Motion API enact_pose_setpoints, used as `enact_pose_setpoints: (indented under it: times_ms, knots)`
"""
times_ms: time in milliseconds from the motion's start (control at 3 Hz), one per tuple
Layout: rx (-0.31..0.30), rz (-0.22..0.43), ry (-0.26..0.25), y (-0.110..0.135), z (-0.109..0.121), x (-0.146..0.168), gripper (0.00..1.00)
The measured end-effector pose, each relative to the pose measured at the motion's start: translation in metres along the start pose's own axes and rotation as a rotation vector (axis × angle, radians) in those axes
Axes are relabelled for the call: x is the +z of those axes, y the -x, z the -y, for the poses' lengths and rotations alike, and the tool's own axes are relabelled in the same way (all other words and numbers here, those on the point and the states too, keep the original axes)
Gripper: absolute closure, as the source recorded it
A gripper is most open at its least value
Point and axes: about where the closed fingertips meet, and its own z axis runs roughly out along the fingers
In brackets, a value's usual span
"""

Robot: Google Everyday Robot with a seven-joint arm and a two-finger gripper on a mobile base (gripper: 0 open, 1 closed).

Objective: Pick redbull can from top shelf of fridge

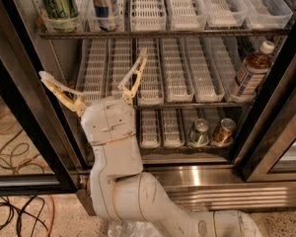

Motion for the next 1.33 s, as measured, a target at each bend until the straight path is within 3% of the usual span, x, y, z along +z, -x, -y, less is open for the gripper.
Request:
enact_pose_setpoints:
  times_ms: [667, 1000, 1333]
  knots:
    - [-0.014, 0.029, -0.072, 0.001, 0.014, 0.012, 0.00]
    - [-0.017, 0.031, -0.074, 0.002, 0.015, 0.013, 0.06]
    - [-0.017, 0.031, -0.074, 0.002, 0.015, 0.013, 0.24]
